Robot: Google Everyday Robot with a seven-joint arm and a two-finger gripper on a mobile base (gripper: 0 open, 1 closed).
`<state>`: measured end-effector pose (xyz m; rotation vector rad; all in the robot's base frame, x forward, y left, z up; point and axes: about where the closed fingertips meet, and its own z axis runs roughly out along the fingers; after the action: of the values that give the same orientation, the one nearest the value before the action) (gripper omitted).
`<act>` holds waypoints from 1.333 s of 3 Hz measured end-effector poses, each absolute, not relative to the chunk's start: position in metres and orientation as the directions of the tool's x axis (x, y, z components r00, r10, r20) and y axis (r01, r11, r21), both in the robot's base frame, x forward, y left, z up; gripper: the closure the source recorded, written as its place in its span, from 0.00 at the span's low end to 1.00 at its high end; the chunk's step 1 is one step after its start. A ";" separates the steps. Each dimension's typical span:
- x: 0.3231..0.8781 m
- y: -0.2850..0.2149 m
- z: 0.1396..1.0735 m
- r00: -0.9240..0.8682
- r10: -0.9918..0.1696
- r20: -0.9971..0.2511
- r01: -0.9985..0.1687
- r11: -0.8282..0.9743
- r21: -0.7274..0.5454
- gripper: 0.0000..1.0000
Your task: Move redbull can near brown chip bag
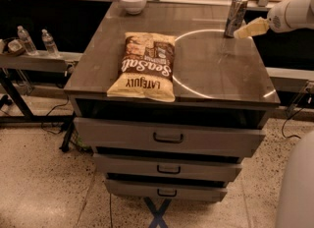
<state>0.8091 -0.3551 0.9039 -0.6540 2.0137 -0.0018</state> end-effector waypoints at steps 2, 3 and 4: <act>0.867 -0.329 0.878 -0.363 -0.242 -0.900 -0.388 0.917 -0.090 0.00; 0.879 -0.309 0.883 -0.330 -0.208 -0.921 -0.416 0.908 -0.056 0.18; 0.882 -0.308 0.892 -0.309 -0.180 -0.934 -0.418 0.908 -0.037 0.41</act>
Offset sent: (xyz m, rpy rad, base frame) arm 0.0892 0.0307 -0.0213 0.3114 -0.0500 -0.0612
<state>0.8822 -0.3081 0.8917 -0.4395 1.8922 0.2518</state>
